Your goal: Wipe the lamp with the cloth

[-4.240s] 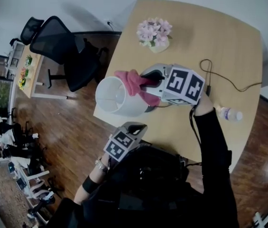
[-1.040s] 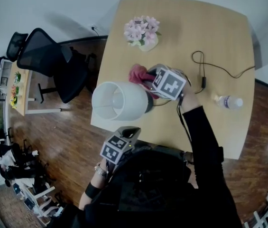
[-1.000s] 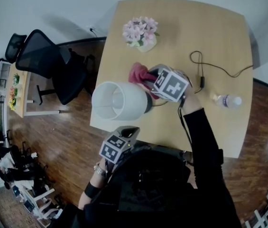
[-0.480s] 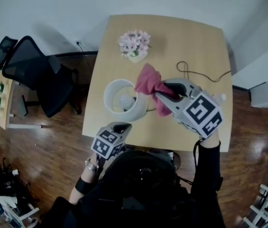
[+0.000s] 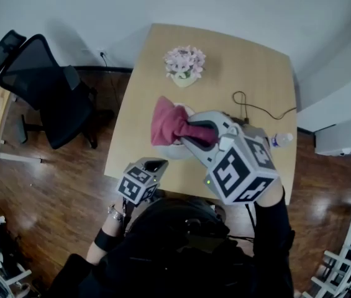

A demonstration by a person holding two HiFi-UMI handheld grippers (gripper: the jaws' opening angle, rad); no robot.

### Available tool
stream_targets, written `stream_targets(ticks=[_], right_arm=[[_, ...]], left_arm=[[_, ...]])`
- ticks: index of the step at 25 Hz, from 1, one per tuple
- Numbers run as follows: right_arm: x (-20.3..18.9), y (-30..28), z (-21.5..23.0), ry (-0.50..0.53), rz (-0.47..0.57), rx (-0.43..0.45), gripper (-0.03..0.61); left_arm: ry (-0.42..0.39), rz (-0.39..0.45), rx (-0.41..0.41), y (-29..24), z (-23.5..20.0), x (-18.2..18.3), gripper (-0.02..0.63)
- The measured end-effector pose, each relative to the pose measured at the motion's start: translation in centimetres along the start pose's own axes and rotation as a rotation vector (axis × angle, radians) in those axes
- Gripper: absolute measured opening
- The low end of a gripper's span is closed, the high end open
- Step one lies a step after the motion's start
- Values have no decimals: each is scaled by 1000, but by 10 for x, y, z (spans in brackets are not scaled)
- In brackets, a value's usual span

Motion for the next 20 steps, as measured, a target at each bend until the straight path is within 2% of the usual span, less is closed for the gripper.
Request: stream_targets(ticks=[6,8,20], right_arm=[[26,-55,-26,252,-220,41,97],[28,-71,-25,297,-271,35,97],[34,-95,16,182,-274,-24,98]], left_arm=[[43,34,18,9,-13,-13,-8],[57,44,27,12,-17,-17,-8],[123,55,62,31,-26,-47,-8]])
Point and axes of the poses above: the fingertips, and each gripper's own axes: y backward along the fingers, z to its right, x out of its top, the point moved 10 cm from there along y, backward along the fingers, and after that the axes turned 8 degrees about -y, right-handed, at the moved point
